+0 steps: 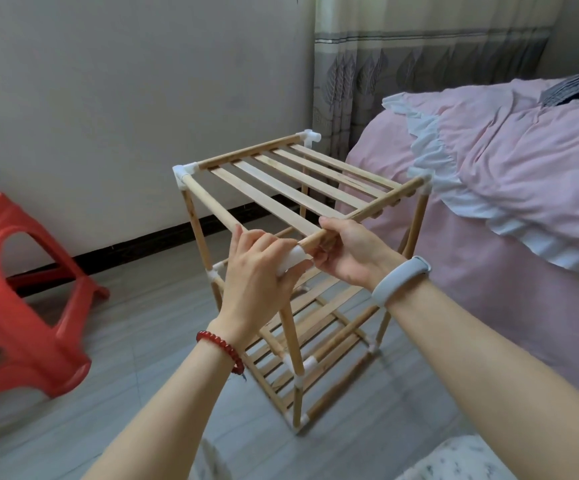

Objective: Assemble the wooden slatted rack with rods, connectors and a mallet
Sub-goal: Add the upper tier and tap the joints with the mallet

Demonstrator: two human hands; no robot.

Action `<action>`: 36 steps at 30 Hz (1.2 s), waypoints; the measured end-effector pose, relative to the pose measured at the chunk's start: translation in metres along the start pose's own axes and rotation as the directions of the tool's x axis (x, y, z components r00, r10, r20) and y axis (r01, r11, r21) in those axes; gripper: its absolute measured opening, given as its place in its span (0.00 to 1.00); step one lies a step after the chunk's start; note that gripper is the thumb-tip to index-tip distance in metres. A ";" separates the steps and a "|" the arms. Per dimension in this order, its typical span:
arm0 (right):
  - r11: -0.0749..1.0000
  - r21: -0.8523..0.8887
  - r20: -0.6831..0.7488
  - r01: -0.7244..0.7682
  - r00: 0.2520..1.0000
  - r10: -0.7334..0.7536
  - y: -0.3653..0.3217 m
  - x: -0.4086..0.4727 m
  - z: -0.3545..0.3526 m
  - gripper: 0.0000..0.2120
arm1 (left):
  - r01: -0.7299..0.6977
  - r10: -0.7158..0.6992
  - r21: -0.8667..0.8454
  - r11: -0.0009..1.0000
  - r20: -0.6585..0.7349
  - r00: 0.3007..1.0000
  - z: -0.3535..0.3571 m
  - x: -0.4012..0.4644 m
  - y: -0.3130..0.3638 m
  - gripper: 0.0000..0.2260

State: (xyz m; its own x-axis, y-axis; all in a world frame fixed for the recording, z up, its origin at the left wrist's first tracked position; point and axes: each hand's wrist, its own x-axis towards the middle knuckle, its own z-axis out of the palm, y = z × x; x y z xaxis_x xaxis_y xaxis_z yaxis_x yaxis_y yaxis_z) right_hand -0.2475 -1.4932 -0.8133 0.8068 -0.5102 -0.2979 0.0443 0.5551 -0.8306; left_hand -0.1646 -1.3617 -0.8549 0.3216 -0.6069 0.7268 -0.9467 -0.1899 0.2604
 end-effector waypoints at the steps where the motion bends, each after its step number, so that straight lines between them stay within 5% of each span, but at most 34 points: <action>1: 1.000 -0.003 0.007 0.003 1.000 -0.003 0.000 0.000 -0.001 0.12 | 0.007 -0.008 0.019 1.000 0.013 1.000 -0.002 0.002 0.001 0.17; 14: 0.973 -0.229 -0.057 -0.012 0.998 -0.002 0.005 0.000 -0.003 0.12 | 0.003 -0.009 0.090 0.996 0.066 0.998 -0.007 0.005 0.002 0.15; 19: 0.996 -0.021 -0.042 -0.087 0.995 0.086 0.013 -0.003 0.010 0.07 | -0.034 0.028 0.079 0.996 0.079 0.996 -0.015 0.007 -0.029 0.11; 23: 0.975 0.160 0.109 -0.155 0.984 0.139 0.029 -0.004 0.028 0.05 | 0.181 -0.181 0.027 0.983 0.026 0.983 -0.029 -0.001 -0.058 0.15; 28: 0.999 0.052 0.156 -0.013 0.988 0.004 0.042 -0.004 0.031 0.08 | 0.597 -0.611 -0.452 0.663 0.133 0.780 -0.041 -0.006 -0.059 0.32; 31: 0.974 -0.199 0.100 0.108 0.991 -0.089 0.064 0.004 0.010 0.06 | 0.625 -0.651 -0.639 0.449 0.245 0.718 -0.032 -0.018 -0.058 0.15; 33: 0.732 -0.663 0.105 0.158 0.987 -0.118 0.094 0.011 -0.012 0.07 | 0.640 -0.669 -0.676 0.365 0.288 0.686 -0.019 -0.030 -0.056 0.02; 36: 0.186 -0.961 0.204 0.206 0.979 -0.031 0.143 0.027 -0.044 0.13 | 0.638 -0.698 -0.709 0.302 0.292 0.654 0.001 -0.043 -0.053 0.10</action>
State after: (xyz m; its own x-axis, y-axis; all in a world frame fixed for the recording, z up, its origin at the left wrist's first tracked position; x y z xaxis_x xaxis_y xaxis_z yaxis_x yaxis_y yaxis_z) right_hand -0.2453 -1.4563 -0.9605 0.9081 -0.3828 -0.1696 -0.3916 -0.6331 -0.6677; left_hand -0.1282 -1.3264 -0.9008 0.8651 -0.4898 0.1083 -0.0663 0.1024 0.9925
